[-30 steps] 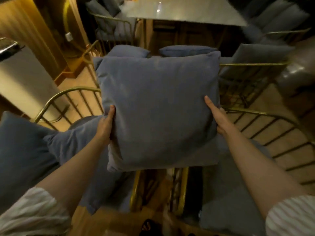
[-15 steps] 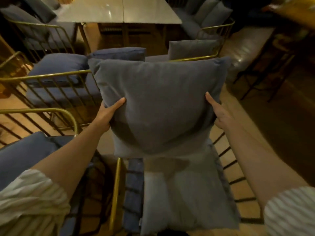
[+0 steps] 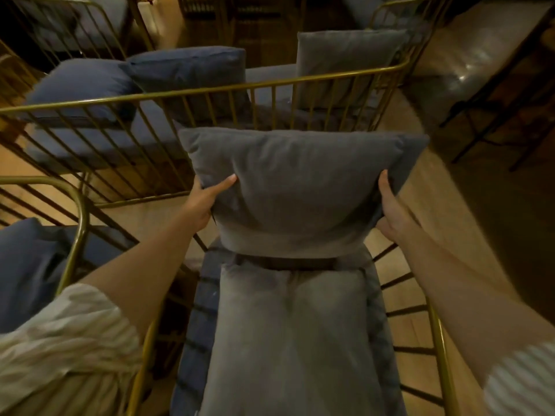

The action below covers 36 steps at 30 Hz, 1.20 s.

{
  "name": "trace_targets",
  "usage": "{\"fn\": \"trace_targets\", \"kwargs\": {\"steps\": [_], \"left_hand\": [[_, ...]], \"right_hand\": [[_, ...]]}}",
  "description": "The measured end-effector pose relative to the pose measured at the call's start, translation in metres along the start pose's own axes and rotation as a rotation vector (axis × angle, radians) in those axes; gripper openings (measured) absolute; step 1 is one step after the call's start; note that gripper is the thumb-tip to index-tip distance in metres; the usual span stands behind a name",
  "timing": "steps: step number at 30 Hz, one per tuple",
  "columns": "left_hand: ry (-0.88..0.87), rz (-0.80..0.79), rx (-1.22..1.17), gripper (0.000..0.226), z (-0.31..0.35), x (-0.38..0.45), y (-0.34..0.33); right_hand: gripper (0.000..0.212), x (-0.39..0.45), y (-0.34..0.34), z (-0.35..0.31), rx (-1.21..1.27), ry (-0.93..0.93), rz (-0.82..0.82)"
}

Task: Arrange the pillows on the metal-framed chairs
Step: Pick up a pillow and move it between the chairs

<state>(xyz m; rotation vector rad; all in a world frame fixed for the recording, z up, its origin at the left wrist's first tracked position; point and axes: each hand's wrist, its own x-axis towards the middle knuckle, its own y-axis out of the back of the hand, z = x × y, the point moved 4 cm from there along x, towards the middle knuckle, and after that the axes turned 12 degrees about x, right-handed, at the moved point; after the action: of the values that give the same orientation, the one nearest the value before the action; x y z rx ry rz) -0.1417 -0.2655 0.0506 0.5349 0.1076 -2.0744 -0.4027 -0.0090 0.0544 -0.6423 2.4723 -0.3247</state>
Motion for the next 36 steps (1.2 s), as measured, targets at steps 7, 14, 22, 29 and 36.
{"fn": "trace_targets", "kwargs": {"steps": [7,14,22,29,36], "left_hand": [[0.094,0.116,0.148,0.089,-0.061,0.033,-0.009],[0.068,0.216,0.208,0.091,-0.048,0.069,-0.017],[0.337,0.222,0.218,0.110,-0.064,0.075,-0.026],[-0.148,0.116,0.648,0.080,-0.038,0.014,0.001],[-0.200,0.091,1.075,0.083,-0.066,-0.059,0.102]], "right_hand": [[0.118,0.047,0.020,0.041,-0.259,-0.056,0.061],[0.084,0.092,0.016,0.016,-0.588,-0.052,0.145],[0.107,0.098,0.021,0.045,-0.461,-0.112,0.225],[0.111,0.020,-0.006,0.045,-0.946,0.524,0.170],[0.095,-0.062,-0.110,0.114,-1.486,0.557,-0.253]]}}
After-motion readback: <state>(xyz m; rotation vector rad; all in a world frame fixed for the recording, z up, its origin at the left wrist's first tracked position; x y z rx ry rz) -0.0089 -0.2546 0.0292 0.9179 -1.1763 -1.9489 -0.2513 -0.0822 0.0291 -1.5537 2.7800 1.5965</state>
